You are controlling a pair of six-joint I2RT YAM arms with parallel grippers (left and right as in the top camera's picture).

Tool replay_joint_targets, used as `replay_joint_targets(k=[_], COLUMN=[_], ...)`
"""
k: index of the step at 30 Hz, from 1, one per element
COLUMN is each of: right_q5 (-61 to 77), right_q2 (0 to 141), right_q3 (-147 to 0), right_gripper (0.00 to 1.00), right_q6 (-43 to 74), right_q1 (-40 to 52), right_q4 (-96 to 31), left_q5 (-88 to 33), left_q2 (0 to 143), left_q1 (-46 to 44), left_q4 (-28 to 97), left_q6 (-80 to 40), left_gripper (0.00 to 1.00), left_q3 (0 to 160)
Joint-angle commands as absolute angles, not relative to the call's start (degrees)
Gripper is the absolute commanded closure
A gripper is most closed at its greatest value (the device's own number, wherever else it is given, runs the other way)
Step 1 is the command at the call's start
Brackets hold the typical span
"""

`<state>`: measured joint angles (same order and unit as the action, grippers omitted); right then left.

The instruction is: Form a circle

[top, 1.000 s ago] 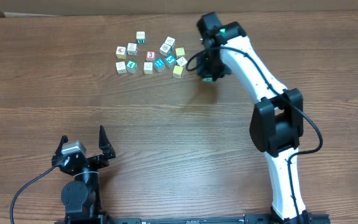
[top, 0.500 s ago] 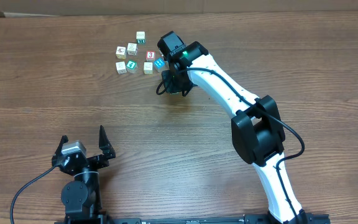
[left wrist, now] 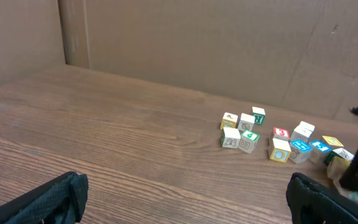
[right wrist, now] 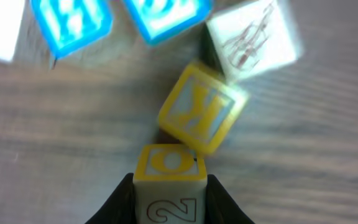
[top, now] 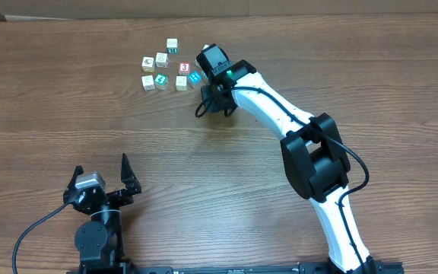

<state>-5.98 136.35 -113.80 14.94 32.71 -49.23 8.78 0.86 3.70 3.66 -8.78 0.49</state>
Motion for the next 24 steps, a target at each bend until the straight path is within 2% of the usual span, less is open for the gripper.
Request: replay_joint_targets(k=[1,6,11,17,24], right_q5=[-16.3,-14.4,-8.3,-8.4,-6.7], right_q2=[136.2,136.2,136.2,133.8,127.4], right_q3=[-113.5,-113.5,-114.5,-120.4,-126.4], right_gripper=[0.83,0.83,0.83,0.83,0.83], right_q6=[14.6,14.5,12.0,11.7,11.7], right_q1=[32.0,30.6,30.3,30.1,30.1], right_q4=[-46.2,-40.6,-40.3,-48.0,-65.4], left_q5=[8.3,8.3,8.3,8.3,8.3], left_q2=[0.3,0.3,0.3,0.3,0.3], left_q1=[3.0,3.0,3.0,3.0,3.0], left_q4=[3.7,3.6,3.7,3.7,3.6], left_q6=[-7.7,-7.7,-7.7,-7.7,-7.7], left_gripper=[0.0,0.0,0.0,0.01,0.0], left_q3=[0.3,0.3,0.3,0.3,0.3])
